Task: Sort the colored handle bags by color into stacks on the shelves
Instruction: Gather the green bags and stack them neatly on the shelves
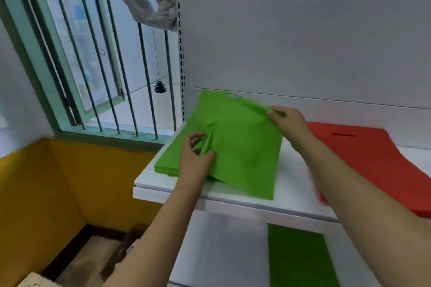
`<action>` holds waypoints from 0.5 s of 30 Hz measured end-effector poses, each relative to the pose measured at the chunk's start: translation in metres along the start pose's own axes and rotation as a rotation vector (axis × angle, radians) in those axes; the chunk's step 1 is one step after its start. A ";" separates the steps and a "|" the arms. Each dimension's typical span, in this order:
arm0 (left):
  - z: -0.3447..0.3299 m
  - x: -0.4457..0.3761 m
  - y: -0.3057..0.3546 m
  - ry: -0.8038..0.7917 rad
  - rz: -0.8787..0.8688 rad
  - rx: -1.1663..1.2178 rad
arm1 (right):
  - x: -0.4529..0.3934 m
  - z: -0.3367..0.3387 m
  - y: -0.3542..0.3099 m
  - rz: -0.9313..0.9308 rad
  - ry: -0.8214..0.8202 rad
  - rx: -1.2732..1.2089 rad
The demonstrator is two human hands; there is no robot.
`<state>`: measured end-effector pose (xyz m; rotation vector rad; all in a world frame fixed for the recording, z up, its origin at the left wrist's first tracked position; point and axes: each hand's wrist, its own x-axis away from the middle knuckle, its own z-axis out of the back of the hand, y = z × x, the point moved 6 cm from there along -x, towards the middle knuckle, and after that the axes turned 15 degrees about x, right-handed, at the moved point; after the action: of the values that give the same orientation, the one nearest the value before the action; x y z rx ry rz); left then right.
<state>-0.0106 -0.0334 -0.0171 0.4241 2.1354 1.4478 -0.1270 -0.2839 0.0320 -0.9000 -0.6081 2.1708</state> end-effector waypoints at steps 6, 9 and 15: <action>-0.028 0.072 -0.034 -0.079 0.075 0.141 | 0.068 0.058 0.051 -0.207 0.141 -0.117; -0.024 0.105 -0.046 -0.071 0.009 0.079 | 0.098 0.063 0.064 -0.229 0.145 -0.160; -0.007 0.151 -0.063 0.018 0.034 -0.011 | 0.135 0.061 0.066 -0.177 0.079 -0.244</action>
<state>-0.1355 0.0165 -0.1099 0.4465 2.1433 1.4871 -0.2704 -0.2347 -0.0271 -1.0128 -0.8926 1.9217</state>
